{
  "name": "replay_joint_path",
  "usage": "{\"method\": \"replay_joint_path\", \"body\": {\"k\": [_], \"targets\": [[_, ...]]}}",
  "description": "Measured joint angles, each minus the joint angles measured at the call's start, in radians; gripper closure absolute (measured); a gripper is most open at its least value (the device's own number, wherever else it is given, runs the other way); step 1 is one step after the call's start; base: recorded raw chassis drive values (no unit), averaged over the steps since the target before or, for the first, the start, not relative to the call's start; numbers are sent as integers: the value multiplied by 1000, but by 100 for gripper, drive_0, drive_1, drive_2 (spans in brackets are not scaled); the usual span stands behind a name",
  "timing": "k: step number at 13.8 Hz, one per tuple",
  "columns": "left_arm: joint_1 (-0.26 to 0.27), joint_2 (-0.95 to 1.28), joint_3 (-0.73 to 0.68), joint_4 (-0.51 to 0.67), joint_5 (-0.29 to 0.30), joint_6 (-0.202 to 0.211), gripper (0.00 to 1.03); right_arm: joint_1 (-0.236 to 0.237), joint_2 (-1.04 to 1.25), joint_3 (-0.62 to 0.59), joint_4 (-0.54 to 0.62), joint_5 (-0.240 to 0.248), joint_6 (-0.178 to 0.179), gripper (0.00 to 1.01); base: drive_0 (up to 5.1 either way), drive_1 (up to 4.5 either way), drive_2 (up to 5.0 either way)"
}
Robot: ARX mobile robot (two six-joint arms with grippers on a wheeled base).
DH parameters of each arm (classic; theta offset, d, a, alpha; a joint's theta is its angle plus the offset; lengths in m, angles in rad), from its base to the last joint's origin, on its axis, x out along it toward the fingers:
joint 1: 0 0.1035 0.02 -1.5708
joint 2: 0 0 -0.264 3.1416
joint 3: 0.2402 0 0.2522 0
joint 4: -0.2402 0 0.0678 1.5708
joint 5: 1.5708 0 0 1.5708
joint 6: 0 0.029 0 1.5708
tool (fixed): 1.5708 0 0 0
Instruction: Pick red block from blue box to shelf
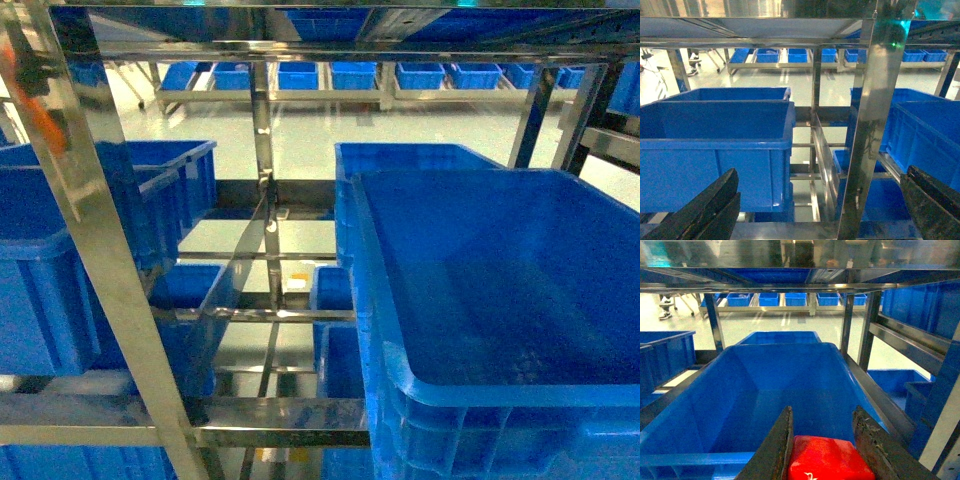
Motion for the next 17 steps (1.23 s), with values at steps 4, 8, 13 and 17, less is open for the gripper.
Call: {"method": "replay_joint_path", "body": {"k": [4, 8, 13, 17], "targets": [[0, 0, 0, 0, 0, 0, 5, 0, 0, 0, 0, 0, 0, 73, 0, 0, 0], [0, 0, 0, 0, 0, 0, 5, 60, 390, 96, 77, 136, -79, 73, 0, 0, 0], [0, 0, 0, 0, 0, 0, 5, 93, 1234, 346, 553, 60, -9, 73, 0, 0, 0], [0, 0, 0, 0, 0, 0, 5, 120, 1656, 533, 666, 62, 8, 52, 0, 0, 0]]}}
